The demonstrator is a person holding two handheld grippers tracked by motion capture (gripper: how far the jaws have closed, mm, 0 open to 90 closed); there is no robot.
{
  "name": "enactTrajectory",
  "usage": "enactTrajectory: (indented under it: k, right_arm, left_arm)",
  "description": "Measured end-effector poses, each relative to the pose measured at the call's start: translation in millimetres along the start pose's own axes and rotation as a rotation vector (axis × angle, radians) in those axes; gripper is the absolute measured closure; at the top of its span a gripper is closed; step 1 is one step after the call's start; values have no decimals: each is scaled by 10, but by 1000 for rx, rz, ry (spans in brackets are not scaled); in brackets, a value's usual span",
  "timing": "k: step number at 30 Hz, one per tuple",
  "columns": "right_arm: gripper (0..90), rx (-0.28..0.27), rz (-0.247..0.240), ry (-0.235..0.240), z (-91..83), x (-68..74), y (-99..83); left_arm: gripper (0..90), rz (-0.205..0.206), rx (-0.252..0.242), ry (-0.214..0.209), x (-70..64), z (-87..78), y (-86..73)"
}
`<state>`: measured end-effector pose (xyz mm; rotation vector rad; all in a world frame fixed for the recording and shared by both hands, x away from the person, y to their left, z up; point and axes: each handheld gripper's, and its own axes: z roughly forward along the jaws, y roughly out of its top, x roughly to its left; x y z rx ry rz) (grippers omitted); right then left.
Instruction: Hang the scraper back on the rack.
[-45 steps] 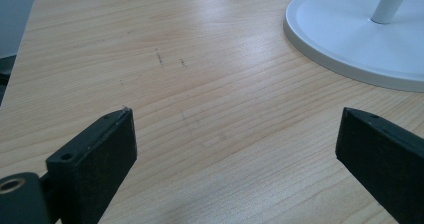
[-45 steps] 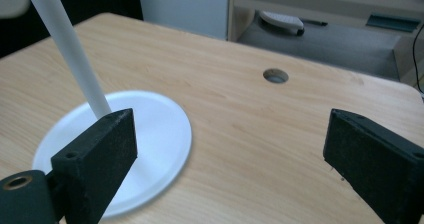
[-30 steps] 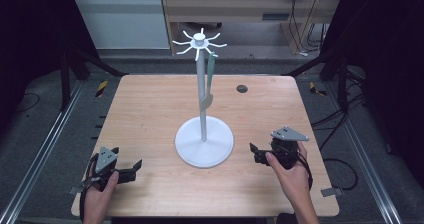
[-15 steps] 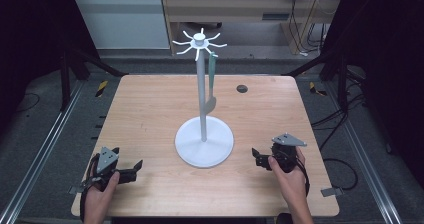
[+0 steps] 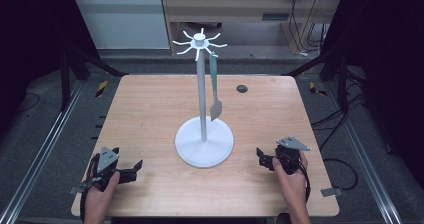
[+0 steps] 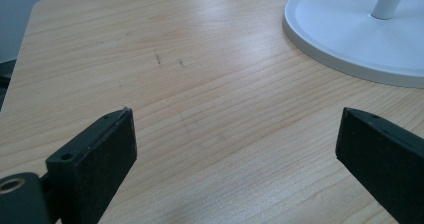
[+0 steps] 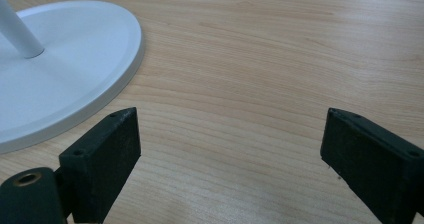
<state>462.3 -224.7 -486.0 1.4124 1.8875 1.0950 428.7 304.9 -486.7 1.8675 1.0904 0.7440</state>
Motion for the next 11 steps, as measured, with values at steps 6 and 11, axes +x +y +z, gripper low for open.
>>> enactTrajectory:
  k: [6,11]
  right_arm:
    - [102,-3,-1,-13,15,14,-71]
    - [104,-17,-9,-19,3,24,-71]
  left_arm:
    - [26,-1,-1,2,2,-5,-1]
    - [26,1,-2,2,2,-2,1]
